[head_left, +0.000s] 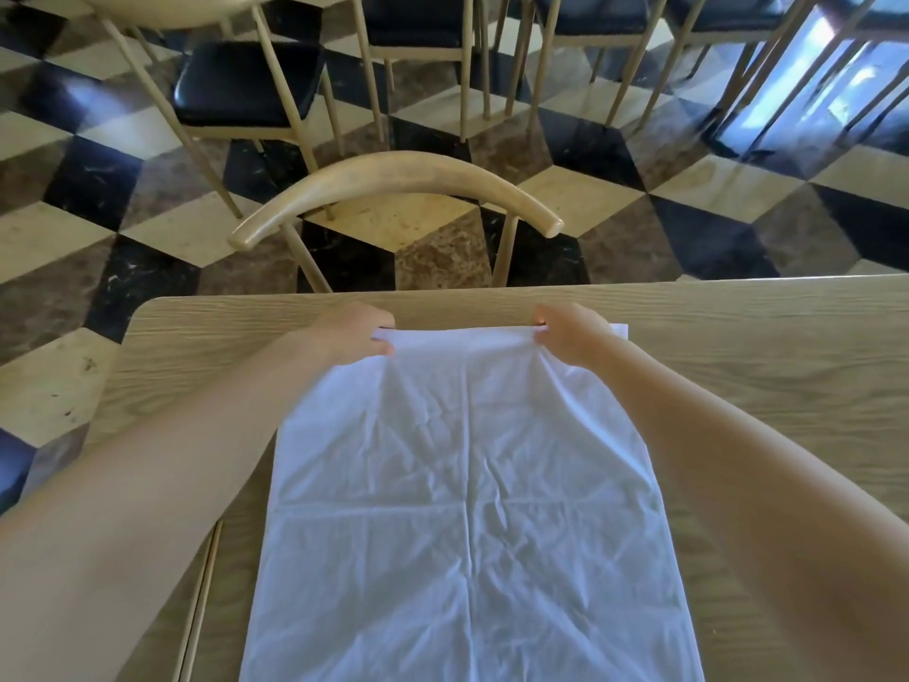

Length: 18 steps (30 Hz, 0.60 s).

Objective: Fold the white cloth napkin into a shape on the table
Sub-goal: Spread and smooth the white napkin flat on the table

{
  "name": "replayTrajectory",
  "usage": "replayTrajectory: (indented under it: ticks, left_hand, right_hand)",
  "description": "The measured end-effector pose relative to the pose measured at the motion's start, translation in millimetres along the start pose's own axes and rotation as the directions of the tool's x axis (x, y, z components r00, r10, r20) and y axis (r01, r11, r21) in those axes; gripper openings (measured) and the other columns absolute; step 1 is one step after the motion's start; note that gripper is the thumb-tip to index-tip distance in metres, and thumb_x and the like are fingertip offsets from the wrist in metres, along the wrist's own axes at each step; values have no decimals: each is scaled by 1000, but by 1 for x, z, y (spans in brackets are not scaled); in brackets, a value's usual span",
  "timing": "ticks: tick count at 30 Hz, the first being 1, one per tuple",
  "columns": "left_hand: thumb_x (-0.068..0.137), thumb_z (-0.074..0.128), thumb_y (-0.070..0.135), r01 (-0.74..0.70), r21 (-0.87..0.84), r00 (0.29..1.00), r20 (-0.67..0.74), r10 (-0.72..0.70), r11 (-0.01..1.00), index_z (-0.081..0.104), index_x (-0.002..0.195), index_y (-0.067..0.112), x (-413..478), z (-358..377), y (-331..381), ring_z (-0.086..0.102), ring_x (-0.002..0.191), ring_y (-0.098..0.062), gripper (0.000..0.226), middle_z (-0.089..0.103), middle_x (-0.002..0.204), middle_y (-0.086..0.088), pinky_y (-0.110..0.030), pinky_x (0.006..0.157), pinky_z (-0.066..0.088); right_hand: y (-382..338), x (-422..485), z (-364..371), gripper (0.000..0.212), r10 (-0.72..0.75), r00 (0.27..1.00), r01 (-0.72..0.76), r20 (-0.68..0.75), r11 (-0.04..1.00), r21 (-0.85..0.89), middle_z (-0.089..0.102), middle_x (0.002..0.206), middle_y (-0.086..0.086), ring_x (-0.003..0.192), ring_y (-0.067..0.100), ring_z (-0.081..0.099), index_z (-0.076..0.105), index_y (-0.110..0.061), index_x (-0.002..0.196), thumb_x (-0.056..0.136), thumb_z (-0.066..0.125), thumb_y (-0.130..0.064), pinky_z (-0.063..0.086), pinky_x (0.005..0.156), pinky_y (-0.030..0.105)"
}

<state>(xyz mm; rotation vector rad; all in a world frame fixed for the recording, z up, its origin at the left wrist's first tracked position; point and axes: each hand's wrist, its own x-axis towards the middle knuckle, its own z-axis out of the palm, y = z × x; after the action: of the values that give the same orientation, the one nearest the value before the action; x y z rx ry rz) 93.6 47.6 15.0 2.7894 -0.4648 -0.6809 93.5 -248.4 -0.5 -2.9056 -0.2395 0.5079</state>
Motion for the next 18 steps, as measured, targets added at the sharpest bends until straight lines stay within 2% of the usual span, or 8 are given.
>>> replayTrajectory:
  ticks: [1, 2, 4, 6, 8, 10, 13, 18]
  left_hand:
    - [88, 58, 27, 30, 32, 999, -45, -29, 999, 54, 86, 18, 6, 0, -1, 51, 82, -22, 11, 55, 91, -3, -34, 67, 40]
    - [88, 57, 27, 78, 70, 991, -110, -70, 994, 55, 101, 17, 11, 3, -1, 52, 92, -25, 17, 55, 102, -6, -38, 76, 43]
    - [89, 53, 28, 174, 124, 945, -300, -130, 977, 48, 124, 15, 19, 17, 4, 47, 109, -30, 38, 50, 118, -11, -43, 93, 37]
    - [93, 46, 31, 142, 82, 885, -457, -90, 986, 43, 134, 15, 19, 44, 23, 42, 123, -31, 44, 49, 131, -12, -46, 104, 28]
    - [96, 27, 37, 86, 31, 888, -455, -63, 996, 38, 140, 18, 12, 77, 46, 32, 137, -27, 50, 40, 146, -10, -51, 111, 16]
    - [91, 6, 46, 158, -6, 910, -388, -148, 987, 28, 145, 24, 4, 100, 56, 16, 143, -20, 62, 24, 155, -2, -51, 113, 7]
    - [90, 8, 56, 279, 4, 884, -391, -255, 960, 12, 148, 30, -2, 109, 40, 1, 145, -15, 63, 7, 158, 5, -49, 114, -4]
    - [93, 11, 58, 369, -10, 848, -406, -341, 929, -5, 148, 27, -23, 99, -13, -15, 143, -13, 65, -11, 157, 4, -42, 117, -6]
  right_hand:
    - [0, 4, 1, 19, 12, 999, -14, -39, 999, -49, 60, 107, 12, 94, 29, 56, 55, -10, 109, 92, 49, -17, 50, 83, 40]
    - [0, 8, 2, 21, 30, 995, -40, -99, 994, -103, 58, 110, 11, 100, 28, 53, 53, -10, 111, 91, 50, -15, 47, 85, 38]
    - [-9, 13, 10, 25, 54, 965, -92, -255, 986, -137, 53, 117, 11, 109, 28, 46, 50, -8, 115, 91, 50, -15, 40, 90, 37]
    - [-33, 11, 26, 37, 6, 958, -10, -286, 1000, -11, 48, 132, 12, 123, 30, 40, 45, -7, 128, 95, 45, -25, 33, 102, 40]
    - [-64, 0, 51, 50, -112, 977, 131, -181, 986, 101, 27, 153, 9, 142, 26, 18, 29, -9, 143, 99, 34, -33, 12, 116, 38]
    - [-85, -12, 76, 57, -172, 974, 188, -145, 977, 103, 9, 158, 3, 146, 19, -1, 14, -14, 148, 98, 17, -41, -3, 117, 35]
    - [-73, -15, 85, 69, -181, 969, 180, -169, 983, -19, 0, 158, -4, 145, 15, -8, 5, -22, 149, 88, 1, -56, -5, 117, 35]
    - [4, -22, 71, 63, -64, 970, 50, -236, 997, -66, 0, 158, -7, 145, 15, -7, 4, -29, 149, 92, 8, -56, -3, 118, 36]
